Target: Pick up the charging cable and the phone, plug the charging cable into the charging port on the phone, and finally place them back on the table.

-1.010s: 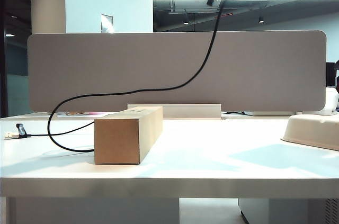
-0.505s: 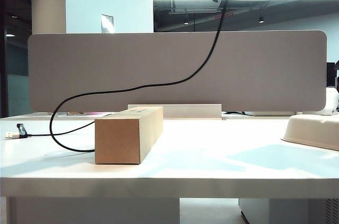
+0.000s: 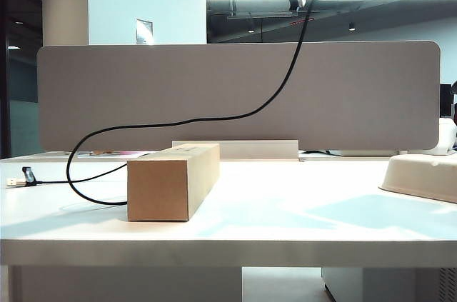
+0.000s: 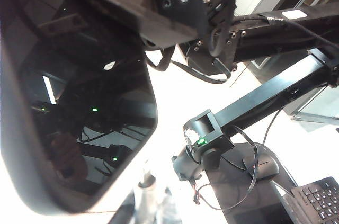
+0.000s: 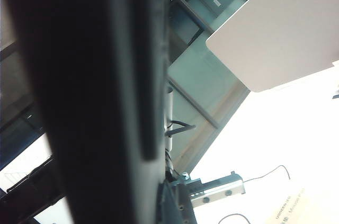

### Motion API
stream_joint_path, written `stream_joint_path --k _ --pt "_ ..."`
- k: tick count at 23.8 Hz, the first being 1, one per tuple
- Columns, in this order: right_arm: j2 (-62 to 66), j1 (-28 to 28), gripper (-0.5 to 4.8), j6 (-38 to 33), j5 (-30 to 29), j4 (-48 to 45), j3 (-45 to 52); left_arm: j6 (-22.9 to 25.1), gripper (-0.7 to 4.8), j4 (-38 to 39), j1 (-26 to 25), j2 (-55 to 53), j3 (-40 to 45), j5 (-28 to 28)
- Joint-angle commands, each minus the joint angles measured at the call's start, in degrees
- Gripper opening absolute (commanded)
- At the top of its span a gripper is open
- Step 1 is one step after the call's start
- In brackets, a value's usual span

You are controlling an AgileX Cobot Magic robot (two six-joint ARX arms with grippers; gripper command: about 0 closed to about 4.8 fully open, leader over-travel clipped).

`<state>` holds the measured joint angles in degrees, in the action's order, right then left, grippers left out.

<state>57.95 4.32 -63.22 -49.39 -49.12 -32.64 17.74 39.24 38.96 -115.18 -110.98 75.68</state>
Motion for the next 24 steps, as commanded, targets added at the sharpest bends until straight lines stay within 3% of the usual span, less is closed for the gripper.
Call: stream_joint_path --k 1,24 --pt "-0.26 -0.04 -0.06 -0.04 -0.28 -2.51 -0.46 -3.41 -0.06 -2.69 0.07 -1.11 -0.24 0.42" --pt "-0.24 0.0 -0.06 1.95 -0.55 0.81 -0.44 -5.11 -0.06 -1.64 0.46 -1.03 -0.28 0.76"
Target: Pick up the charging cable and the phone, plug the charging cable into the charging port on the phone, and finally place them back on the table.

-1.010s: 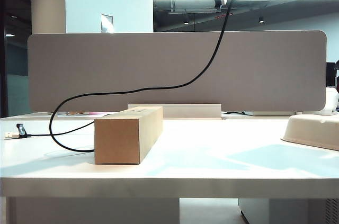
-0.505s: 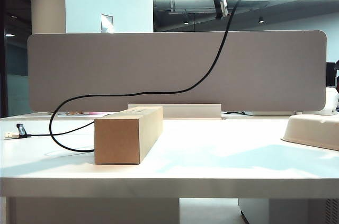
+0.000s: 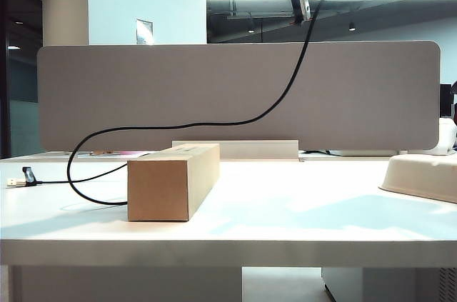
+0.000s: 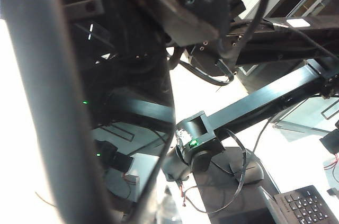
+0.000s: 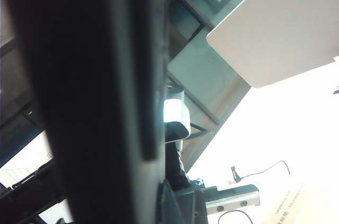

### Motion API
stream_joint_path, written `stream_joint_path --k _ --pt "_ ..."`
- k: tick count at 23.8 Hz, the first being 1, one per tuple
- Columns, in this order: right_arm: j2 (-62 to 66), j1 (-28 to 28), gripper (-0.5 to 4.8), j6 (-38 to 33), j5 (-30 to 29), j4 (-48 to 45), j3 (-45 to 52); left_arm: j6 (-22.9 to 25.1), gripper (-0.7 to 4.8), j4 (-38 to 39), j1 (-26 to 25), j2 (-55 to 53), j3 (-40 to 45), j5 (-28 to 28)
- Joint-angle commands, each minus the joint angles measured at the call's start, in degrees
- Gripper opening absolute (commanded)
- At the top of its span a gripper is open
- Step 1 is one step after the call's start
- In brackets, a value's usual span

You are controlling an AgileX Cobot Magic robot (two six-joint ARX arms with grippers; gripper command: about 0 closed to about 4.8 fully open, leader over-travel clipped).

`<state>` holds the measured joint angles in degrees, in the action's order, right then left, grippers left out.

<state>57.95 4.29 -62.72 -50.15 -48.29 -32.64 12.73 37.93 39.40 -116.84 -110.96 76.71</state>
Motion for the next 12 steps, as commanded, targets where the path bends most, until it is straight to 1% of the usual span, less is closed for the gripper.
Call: stream_joint_path --k 1,5,7,8,12 --pt "-0.24 0.02 -0.06 1.46 0.2 0.13 -0.44 -0.11 -0.06 -0.31 -0.09 0.63 -0.31 -0.81" --pt "-0.24 0.02 -0.06 1.44 -0.85 0.07 -0.44 -0.13 -0.06 -0.48 -1.09 0.63 -0.31 -1.42" --pt "-0.24 0.0 -0.06 1.44 -1.03 0.07 -0.44 -0.94 -0.06 -0.7 -1.2 0.63 -0.31 -3.72" --pt "-0.24 0.0 -0.06 1.44 -1.03 0.07 -0.44 -0.94 -0.06 -0.81 -1.18 0.63 -0.31 -3.85" --pt "-0.22 -0.02 -0.06 1.46 -1.27 0.22 -0.44 -1.44 -0.06 -2.62 0.2 0.63 -0.31 -4.0"
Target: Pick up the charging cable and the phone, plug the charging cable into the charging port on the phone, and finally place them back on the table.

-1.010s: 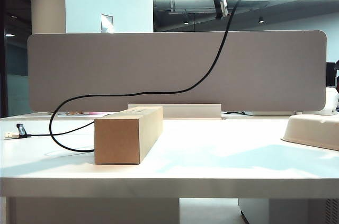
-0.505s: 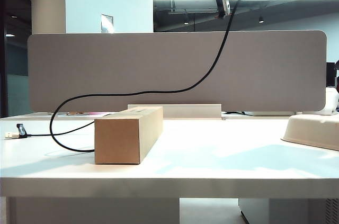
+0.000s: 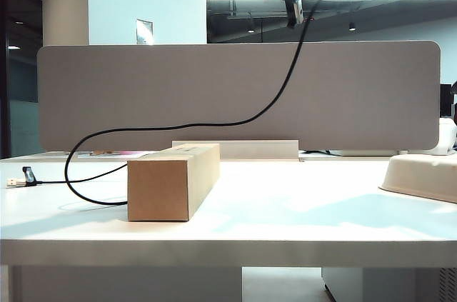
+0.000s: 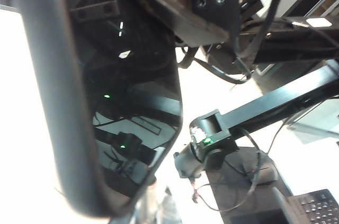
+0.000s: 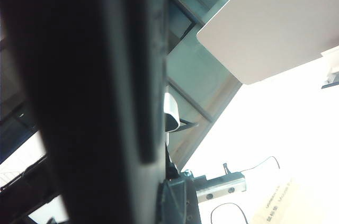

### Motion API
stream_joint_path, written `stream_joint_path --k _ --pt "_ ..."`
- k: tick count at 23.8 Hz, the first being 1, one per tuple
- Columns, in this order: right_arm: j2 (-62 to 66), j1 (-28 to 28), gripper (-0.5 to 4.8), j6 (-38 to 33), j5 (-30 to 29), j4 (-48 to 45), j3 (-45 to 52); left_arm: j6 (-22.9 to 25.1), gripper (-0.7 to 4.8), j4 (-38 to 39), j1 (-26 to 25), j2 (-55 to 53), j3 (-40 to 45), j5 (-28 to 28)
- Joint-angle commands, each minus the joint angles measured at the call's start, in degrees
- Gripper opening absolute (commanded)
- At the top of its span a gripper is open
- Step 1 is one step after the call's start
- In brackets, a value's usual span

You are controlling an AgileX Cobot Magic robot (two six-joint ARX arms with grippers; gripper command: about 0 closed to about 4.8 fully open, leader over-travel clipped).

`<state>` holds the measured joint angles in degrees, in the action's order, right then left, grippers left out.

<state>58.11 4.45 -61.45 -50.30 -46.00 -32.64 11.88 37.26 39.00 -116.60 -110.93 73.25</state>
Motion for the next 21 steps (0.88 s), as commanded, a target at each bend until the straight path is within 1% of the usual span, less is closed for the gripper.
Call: stream_joint_path --k 1,4,5,11,14,16,19,20,21 --pt "-0.37 -0.17 -0.06 0.26 -1.31 -1.77 -0.44 -1.95 -0.06 -2.97 0.59 0.37 -0.35 -0.61" --pt "-0.37 -0.17 -0.06 0.5 -2.23 -1.44 -0.42 -4.07 -0.06 -5.09 0.57 0.39 -0.37 -0.59" --pt "-0.37 -0.17 -0.06 1.6 -2.62 -0.35 -0.42 -4.9 -0.06 -5.33 0.5 0.39 -0.48 -0.59" --pt "-0.35 -0.17 -0.06 7.61 -2.34 8.44 -0.42 -5.03 -0.06 -5.25 0.52 0.42 -0.5 -0.59" --pt "-0.35 -0.17 -0.06 7.52 -2.54 8.48 -0.42 -5.07 -0.06 -6.08 0.52 0.39 -0.5 -0.63" --pt "-0.35 -0.46 -0.06 7.54 -2.64 8.48 -0.42 -5.09 -0.06 -6.99 0.57 0.39 -0.5 -1.66" --pt "-0.33 -0.52 -0.06 8.63 -1.16 8.5 -0.42 -5.05 0.0 -4.63 0.52 0.39 -0.5 -1.75" --pt "-0.33 -0.48 -0.06 9.25 -0.13 8.5 -0.42 -5.03 0.34 -2.97 0.2 0.39 -0.5 -2.43" --pt "-0.17 -0.46 -0.06 9.27 2.32 8.5 -0.42 -4.96 1.17 -0.11 -0.7 0.39 -0.5 -3.04"
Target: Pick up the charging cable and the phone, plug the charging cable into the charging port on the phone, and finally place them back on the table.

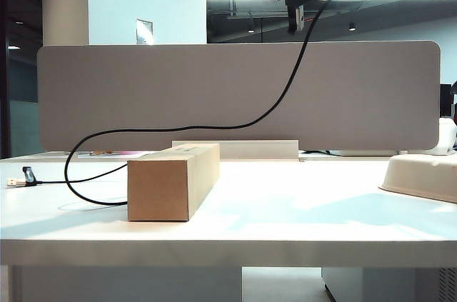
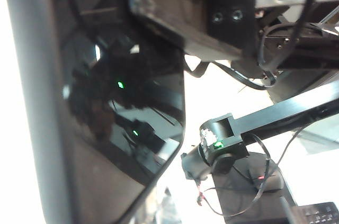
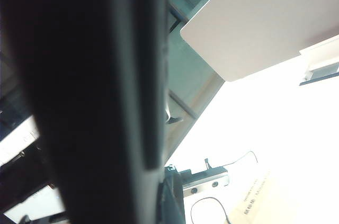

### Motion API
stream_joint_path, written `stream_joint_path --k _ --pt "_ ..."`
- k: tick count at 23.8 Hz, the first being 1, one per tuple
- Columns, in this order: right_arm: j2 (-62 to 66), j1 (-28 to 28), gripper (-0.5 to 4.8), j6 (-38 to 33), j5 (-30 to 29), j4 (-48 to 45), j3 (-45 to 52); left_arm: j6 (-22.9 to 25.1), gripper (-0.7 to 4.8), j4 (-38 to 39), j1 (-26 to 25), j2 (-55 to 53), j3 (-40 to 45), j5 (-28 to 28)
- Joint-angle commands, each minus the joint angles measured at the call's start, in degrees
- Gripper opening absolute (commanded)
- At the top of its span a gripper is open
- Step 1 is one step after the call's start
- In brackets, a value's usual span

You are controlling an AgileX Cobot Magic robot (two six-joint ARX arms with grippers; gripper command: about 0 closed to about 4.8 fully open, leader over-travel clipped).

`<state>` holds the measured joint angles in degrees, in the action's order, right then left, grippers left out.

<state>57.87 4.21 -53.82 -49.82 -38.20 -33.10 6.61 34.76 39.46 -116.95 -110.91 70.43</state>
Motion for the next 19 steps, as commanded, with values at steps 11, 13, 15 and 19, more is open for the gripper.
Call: stream_joint_path --k 11,13,15,19 --pt "1.33 -0.2 -0.06 8.37 21.4 21.9 0.37 12.55 0.54 27.02 -5.46 2.25 -0.5 -31.12" --pt "2.43 -0.2 -0.06 9.51 22.43 23.58 0.39 12.76 0.32 27.76 -5.97 3.63 -0.5 -31.71" --pt "4.44 -0.22 -0.06 9.49 23.56 23.98 0.39 14.93 -0.06 28.37 -6.45 6.1 -0.5 -32.92" --pt "9.05 -0.24 -0.06 9.77 27.28 24.72 0.59 17.22 -0.06 29.83 -6.82 10.73 -0.33 -40.46"
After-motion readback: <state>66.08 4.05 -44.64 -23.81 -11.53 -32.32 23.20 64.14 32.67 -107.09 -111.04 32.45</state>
